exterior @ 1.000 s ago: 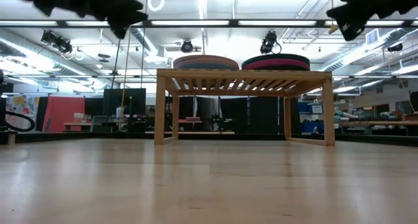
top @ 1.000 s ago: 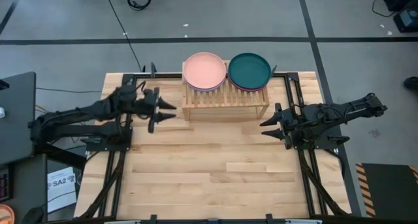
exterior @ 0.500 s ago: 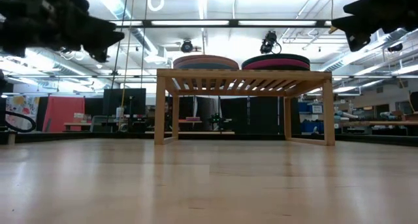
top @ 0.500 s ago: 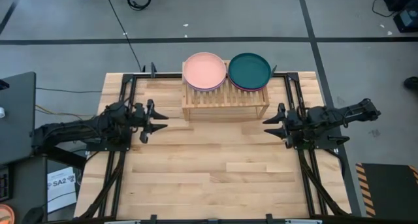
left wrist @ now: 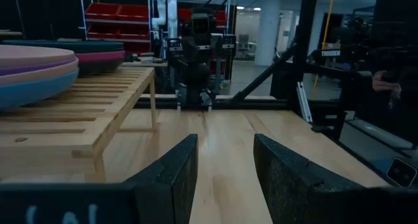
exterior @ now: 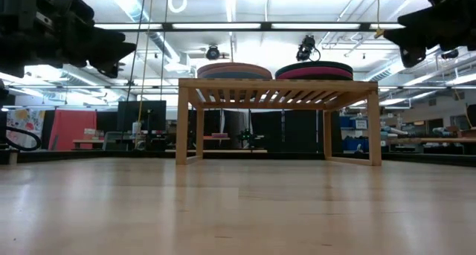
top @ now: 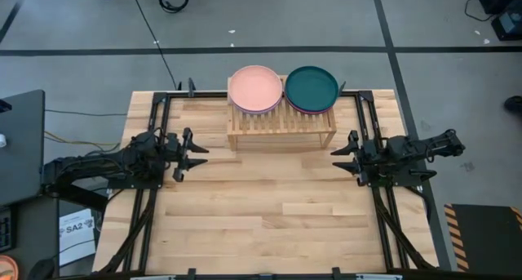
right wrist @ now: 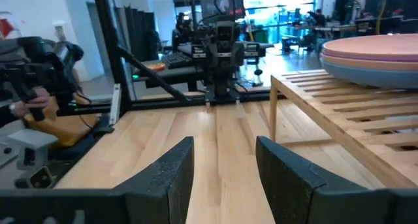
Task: Place and stack plates onto a shelf
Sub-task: Return to Home Position
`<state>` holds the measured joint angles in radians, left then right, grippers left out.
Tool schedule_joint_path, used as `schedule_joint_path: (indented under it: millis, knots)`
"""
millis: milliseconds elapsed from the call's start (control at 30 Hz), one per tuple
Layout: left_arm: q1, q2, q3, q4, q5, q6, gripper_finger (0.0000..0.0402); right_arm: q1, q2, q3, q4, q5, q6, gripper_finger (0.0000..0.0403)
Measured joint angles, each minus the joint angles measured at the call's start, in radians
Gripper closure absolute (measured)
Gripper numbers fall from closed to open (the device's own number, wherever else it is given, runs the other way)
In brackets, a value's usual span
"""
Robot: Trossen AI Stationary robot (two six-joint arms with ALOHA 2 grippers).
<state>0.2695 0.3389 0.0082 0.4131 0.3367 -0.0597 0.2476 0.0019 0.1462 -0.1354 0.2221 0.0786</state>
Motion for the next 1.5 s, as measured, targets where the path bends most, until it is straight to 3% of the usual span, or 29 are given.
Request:
schedule_joint_path:
  millis: [233, 600, 833, 1000, 1233, 1500]
  knots:
    - [0.0, 0.001, 0.0, -0.09, -0.001, -0.032, 0.0246, -0.001, 0.0, -0.039, 0.004, 0.065, -0.002, 0.0233]
    - [0.0, 0.001, 0.0, -0.249, -0.003, -0.035, 0.0246, -0.001, 0.011, -0.082, 0.007, 0.065, -0.023, 0.0233]
    - [0.0, 0.001, 0.0, -0.333, -0.008, -0.134, 0.0246, -0.001, 0.011, -0.082, 0.007, 0.065, -0.023, 0.0233]
    - [0.0, 0.001, 0.0, -0.353, -0.113, -0.08, 0.0246, -0.001, 0.011, -0.082, 0.007, 0.065, -0.023, 0.0233]
    - [0.0, 0.01, 0.0, -0.394, -0.342, 0.044, 0.0246, -0.001, 0.011, -0.082, 0.007, 0.065, -0.023, 0.0233]
    - [0.0, 0.009, -0.001, -0.297, -0.368, 0.042, 0.0246, -0.001, 0.011, -0.082, 0.008, 0.065, -0.022, 0.0233]
